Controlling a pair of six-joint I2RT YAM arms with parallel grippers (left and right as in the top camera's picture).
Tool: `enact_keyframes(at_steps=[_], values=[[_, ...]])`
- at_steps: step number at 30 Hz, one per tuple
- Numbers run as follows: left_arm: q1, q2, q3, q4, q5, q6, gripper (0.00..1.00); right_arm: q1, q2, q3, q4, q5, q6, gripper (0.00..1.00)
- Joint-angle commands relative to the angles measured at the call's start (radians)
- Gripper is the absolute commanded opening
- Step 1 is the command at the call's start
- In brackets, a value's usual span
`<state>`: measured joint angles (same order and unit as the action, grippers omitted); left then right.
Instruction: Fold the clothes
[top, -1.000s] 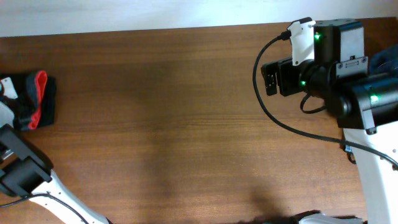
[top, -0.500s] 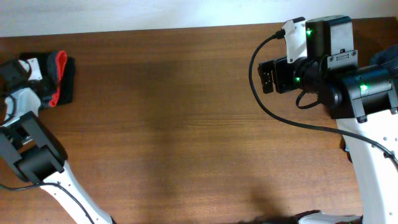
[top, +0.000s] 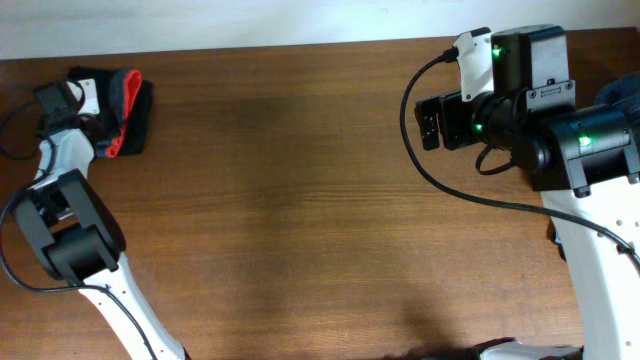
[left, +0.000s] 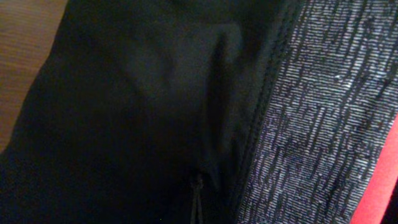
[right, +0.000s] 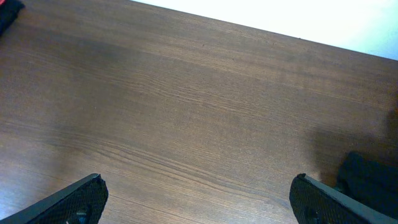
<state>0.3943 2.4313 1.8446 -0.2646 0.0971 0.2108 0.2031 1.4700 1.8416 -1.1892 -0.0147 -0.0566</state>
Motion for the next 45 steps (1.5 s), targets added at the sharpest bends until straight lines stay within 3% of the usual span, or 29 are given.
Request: enact_keyframes(at_steps=[1,45], values=[[-0.023,0.074,-0.017,-0.017,0.012,-0.077,0.0,0.006,0.005,-0.002,0.0,0.016,0.001,0.99],[-0.026,0.074,-0.013,-0.023,0.045,-0.245,0.0,0.006,0.005,-0.002,0.0,0.016,0.001,0.99]])
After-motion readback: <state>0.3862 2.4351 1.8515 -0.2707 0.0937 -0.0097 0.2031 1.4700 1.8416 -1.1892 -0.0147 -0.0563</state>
